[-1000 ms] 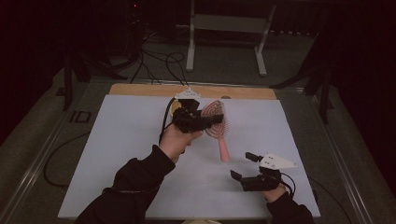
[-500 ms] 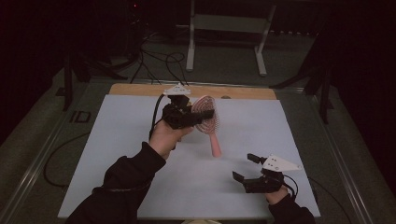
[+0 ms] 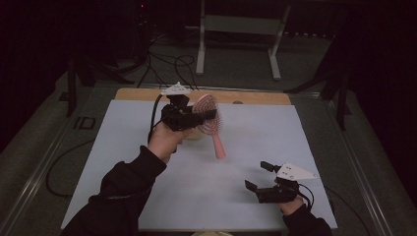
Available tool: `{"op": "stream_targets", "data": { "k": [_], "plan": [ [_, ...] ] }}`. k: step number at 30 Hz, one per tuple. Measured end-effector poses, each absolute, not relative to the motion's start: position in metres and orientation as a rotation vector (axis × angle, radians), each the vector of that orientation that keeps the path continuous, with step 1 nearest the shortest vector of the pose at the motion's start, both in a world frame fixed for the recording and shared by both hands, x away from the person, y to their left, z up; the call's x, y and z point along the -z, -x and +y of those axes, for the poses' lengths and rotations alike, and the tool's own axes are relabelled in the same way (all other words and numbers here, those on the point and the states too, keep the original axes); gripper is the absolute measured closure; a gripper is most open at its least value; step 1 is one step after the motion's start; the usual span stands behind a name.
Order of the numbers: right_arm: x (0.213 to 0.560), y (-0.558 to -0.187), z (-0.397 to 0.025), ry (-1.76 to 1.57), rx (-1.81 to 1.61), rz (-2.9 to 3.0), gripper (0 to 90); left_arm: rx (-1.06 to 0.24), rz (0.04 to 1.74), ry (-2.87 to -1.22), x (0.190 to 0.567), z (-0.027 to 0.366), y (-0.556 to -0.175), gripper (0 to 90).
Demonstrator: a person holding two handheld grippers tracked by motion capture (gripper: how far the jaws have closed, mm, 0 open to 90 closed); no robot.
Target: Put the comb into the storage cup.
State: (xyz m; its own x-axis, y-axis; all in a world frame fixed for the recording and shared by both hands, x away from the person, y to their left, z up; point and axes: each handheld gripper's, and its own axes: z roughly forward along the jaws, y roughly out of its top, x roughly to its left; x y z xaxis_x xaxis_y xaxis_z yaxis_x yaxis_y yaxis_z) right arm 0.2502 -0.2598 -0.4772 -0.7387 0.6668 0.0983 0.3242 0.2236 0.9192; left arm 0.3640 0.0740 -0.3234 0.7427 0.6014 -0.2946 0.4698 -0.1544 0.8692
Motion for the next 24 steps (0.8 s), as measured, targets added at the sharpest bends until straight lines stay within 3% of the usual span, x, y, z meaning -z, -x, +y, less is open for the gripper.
{"op": "stream_targets", "data": {
  "k": [24],
  "plan": [
    [0.476, -0.25, -0.259, -0.917, -1.528, 2.181, 9.1, -0.254, 0.883, -1.754, 0.295, 0.101, -0.386, 65.2]
  ]
}}
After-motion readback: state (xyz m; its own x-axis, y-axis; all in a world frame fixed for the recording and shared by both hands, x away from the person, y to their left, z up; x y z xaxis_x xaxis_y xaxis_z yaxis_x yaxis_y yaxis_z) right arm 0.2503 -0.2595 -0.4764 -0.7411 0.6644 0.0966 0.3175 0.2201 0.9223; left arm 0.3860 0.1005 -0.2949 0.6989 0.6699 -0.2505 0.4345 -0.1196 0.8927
